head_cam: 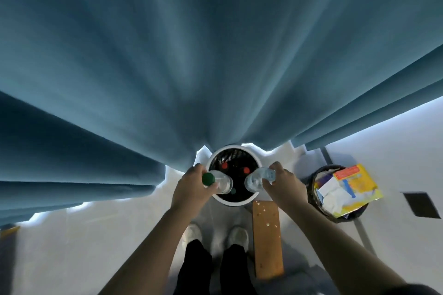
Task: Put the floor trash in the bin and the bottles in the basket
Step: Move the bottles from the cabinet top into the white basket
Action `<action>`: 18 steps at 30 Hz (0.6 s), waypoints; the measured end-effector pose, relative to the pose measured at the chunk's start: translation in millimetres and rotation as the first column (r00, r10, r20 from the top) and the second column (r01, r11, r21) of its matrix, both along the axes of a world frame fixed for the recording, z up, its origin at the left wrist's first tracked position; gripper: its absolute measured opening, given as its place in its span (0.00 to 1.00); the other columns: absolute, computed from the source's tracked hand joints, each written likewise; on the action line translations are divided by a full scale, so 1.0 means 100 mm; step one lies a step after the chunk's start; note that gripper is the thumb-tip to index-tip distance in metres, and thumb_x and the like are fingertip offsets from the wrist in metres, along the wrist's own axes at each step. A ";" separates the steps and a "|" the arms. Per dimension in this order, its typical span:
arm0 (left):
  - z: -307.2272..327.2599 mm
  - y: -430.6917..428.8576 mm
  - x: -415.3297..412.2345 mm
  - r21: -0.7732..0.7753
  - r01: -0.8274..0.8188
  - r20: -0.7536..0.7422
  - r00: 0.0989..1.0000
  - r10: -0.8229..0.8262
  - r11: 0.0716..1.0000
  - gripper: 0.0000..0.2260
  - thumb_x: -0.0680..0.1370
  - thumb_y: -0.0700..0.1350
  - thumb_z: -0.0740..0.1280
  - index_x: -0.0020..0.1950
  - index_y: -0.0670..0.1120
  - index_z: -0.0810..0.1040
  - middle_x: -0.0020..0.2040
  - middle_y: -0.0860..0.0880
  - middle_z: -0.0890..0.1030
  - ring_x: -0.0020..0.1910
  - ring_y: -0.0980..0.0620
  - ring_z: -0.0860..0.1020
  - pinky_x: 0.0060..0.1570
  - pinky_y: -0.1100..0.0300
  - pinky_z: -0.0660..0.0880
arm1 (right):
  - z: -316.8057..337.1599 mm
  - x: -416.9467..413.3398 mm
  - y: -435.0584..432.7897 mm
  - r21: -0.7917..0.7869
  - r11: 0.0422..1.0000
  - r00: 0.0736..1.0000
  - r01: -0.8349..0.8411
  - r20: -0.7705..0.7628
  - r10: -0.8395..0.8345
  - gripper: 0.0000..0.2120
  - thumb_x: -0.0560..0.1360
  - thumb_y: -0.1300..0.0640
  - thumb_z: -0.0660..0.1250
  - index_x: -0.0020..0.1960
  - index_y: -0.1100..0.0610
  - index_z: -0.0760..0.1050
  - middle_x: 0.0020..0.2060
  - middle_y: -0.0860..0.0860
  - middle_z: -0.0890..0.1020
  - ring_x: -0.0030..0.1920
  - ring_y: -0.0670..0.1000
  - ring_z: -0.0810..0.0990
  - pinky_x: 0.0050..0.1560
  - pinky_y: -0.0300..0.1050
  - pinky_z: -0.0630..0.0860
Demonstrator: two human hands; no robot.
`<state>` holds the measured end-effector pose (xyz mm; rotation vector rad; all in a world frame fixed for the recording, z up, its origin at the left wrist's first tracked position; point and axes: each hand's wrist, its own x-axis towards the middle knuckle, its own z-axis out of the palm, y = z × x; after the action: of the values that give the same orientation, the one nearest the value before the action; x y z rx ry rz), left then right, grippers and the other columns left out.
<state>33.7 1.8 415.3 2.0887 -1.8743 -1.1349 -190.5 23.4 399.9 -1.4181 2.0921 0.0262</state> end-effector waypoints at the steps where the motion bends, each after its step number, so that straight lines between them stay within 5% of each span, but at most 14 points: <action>1: -0.18 0.00 -0.06 0.022 -0.025 0.002 1.000 0.025 0.999 0.12 0.71 0.51 0.69 0.48 0.49 0.71 0.45 0.51 0.78 0.43 0.49 0.76 0.39 0.58 0.70 | -0.17 -0.04 -0.01 0.021 1.000 1.000 0.009 0.008 -0.010 0.18 0.75 0.47 0.63 0.63 0.50 0.66 0.54 0.51 0.81 0.50 0.54 0.81 0.49 0.53 0.79; 9: -1.94 -0.44 -0.44 0.034 -0.026 0.024 0.999 0.025 0.999 0.14 0.72 0.49 0.70 0.54 0.48 0.74 0.48 0.50 0.78 0.46 0.50 0.78 0.42 0.60 0.72 | -1.85 -0.29 -0.36 0.042 0.999 1.000 0.017 0.012 -0.017 0.20 0.76 0.45 0.61 0.65 0.49 0.65 0.56 0.50 0.80 0.54 0.52 0.79 0.51 0.47 0.76; 18: -3.09 -0.86 -0.68 0.028 0.118 0.071 0.990 -0.119 0.993 0.07 0.73 0.48 0.67 0.48 0.47 0.74 0.44 0.50 0.77 0.43 0.48 0.76 0.39 0.59 0.70 | -2.97 -0.38 -0.61 0.060 0.997 0.998 0.056 0.038 -0.058 0.20 0.74 0.45 0.62 0.65 0.49 0.67 0.53 0.50 0.81 0.49 0.53 0.80 0.46 0.48 0.79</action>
<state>-34.8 -84.3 106.1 2.0830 -2.0529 -1.1250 -228.4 -37.5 103.1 -1.3135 2.0814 0.0359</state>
